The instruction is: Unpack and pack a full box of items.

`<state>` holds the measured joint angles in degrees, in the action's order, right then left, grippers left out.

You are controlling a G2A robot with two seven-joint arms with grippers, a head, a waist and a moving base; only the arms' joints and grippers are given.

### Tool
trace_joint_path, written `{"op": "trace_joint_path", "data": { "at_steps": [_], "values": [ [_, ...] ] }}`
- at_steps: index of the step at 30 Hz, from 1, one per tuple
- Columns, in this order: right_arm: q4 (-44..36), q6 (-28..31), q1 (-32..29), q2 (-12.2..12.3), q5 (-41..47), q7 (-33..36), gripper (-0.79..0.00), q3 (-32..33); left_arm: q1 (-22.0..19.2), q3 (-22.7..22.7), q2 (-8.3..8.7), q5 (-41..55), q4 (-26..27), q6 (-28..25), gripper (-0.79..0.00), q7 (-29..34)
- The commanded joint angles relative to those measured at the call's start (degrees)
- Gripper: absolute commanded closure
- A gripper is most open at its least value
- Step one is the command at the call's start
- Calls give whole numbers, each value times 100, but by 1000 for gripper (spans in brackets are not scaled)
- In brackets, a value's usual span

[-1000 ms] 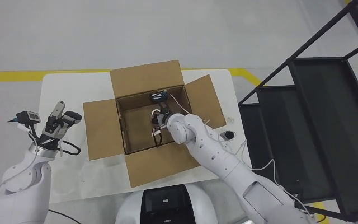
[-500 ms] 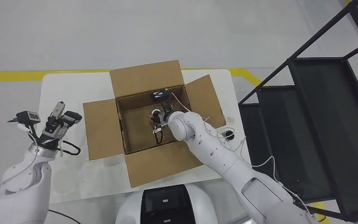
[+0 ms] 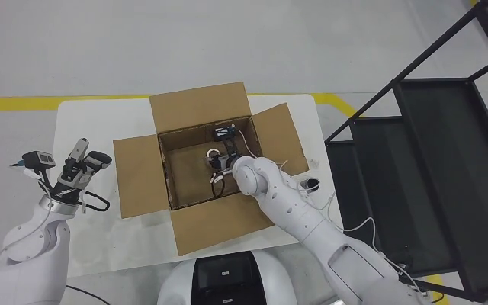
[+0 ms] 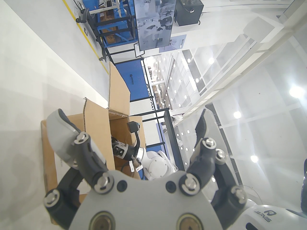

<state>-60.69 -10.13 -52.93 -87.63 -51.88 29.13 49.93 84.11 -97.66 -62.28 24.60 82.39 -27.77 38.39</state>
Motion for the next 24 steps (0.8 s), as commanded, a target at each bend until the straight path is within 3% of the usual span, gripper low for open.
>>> {"op": "trace_joint_path", "data": {
  "at_steps": [1,12,19,24],
  "values": [
    [69,-7,11,-12,-5,-53,-197,-3,0,0,0,0,0,0,-785,0],
    [392,-374,85,-138,-209,-433,-179,-149,0,0,0,0,0,0,-785,0],
    [701,-431,226,-242,-262,-592,-228,-251,0,0,0,0,0,0,-785,0],
    [875,-411,305,-307,-242,-689,-194,-278,0,0,0,0,0,0,-785,0]
  ]
}}
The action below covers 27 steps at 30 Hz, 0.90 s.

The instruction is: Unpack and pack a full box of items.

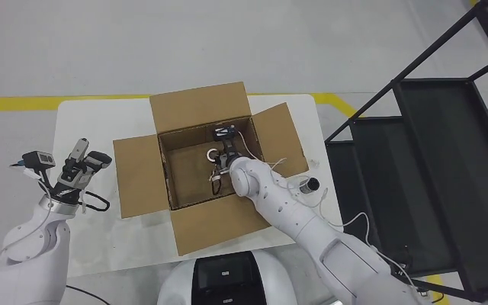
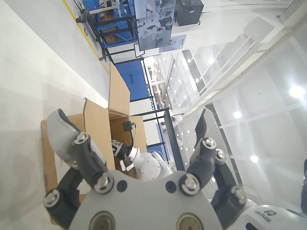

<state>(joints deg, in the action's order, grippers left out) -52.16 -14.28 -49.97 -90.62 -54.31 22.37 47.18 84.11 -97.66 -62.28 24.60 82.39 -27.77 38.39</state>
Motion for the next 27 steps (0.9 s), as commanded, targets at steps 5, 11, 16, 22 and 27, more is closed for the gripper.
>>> {"op": "trace_joint_path", "data": {
  "at_steps": [5,11,16,22,27],
  "values": [
    [143,26,69,-74,-47,-48,-206,-79,0,0,0,0,0,0,-785,0],
    [233,1,96,-151,-126,-68,-228,-171,0,0,0,0,0,0,-785,0],
    [341,-33,126,-204,-189,-58,0,-212,0,0,0,0,0,0,-785,0],
    [360,-118,121,-243,-261,-122,0,-196,0,0,0,0,0,0,-785,0],
    [-27,-124,-68,-201,-315,-241,0,-53,0,0,0,0,0,0,-785,0]
  ]
}}
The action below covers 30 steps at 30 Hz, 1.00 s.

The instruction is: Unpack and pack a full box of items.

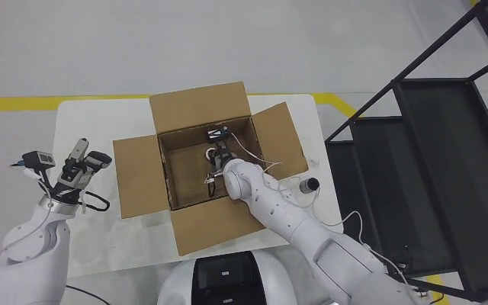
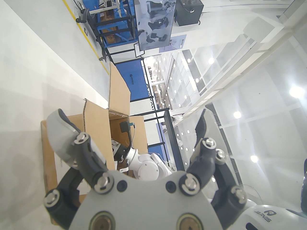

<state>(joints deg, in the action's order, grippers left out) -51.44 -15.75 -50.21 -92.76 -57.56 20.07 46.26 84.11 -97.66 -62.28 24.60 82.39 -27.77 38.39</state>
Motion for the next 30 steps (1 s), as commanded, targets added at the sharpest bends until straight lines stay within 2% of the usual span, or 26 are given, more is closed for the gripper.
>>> {"op": "trace_joint_path", "data": {
  "at_steps": [1,6,12,16,20,22,26,30],
  "values": [
    [-250,67,-116,42,-17,-18,0,91,0,0,0,0,0,0,-785,0],
    [-1295,450,-654,276,-237,296,0,509,0,0,0,0,0,0,-785,0],
    [-3114,1321,-1613,636,-356,1184,0,1319,0,0,0,0,0,0,-785,0],
    [-4300,1883,-2275,823,-131,1677,0,1923,0,0,0,0,0,0,-785,0],
    [-5131,2256,-2793,945,150,1911,0,2393,0,0,0,0,0,0,-785,0],
    [-5368,2461,-2985,980,449,1871,0,2562,0,0,0,0,0,0,-785,0],
    [-5280,2886,-3107,1012,1203,1788,0,2687,0,0,0,0,0,0,-785,0],
    [-5241,2939,-3100,1014,1272,1792,0,2689,0,0,0,0,0,0,-785,0]
  ]
}}
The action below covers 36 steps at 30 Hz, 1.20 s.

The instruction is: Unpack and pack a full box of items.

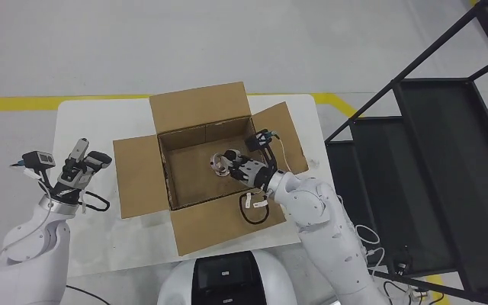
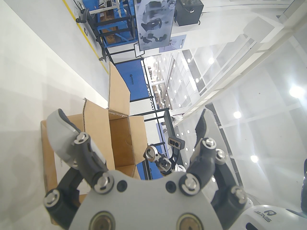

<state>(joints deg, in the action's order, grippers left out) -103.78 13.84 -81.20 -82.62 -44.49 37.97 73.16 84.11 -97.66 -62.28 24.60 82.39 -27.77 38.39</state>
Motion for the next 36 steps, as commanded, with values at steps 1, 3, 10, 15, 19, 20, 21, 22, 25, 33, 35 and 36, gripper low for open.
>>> {"op": "trace_joint_path", "data": {
  "at_steps": [1,3,10,15,19,20,21,22,25,33,35,36],
  "values": [
    [-7,-20,0,0,-36,2,0,-1,0,0,0,0,0,0,-785,0],
    [-7,-20,0,0,-36,2,0,-1,0,0,0,0,0,0,-785,0],
    [-7,-20,0,0,-36,2,0,-1,0,0,0,0,0,0,-785,0],
    [-7,-20,0,0,-36,2,0,-1,0,0,0,0,0,0,-785,0],
    [-7,-20,0,0,-36,2,0,-1,0,0,0,0,0,0,-785,0],
    [-7,-20,0,0,-36,2,0,-1,0,0,0,0,0,0,-785,0],
    [-7,-20,0,0,-36,2,0,-1,0,0,0,0,0,0,-785,0],
    [-7,-20,0,0,-36,2,0,-1,0,0,0,0,0,0,-785,0],
    [-177,101,-105,29,-88,-9,0,-21,0,0,0,0,0,0,-785,0],
    [-1809,734,-1333,258,516,783,0,775,0,0,0,0,0,0,-785,0],
    [-2051,944,-1711,325,737,897,0,1207,0,0,0,0,0,0,-785,0],
    [-2126,1013,-1900,352,876,875,0,1456,0,0,0,0,0,0,-785,0]
  ]
}}
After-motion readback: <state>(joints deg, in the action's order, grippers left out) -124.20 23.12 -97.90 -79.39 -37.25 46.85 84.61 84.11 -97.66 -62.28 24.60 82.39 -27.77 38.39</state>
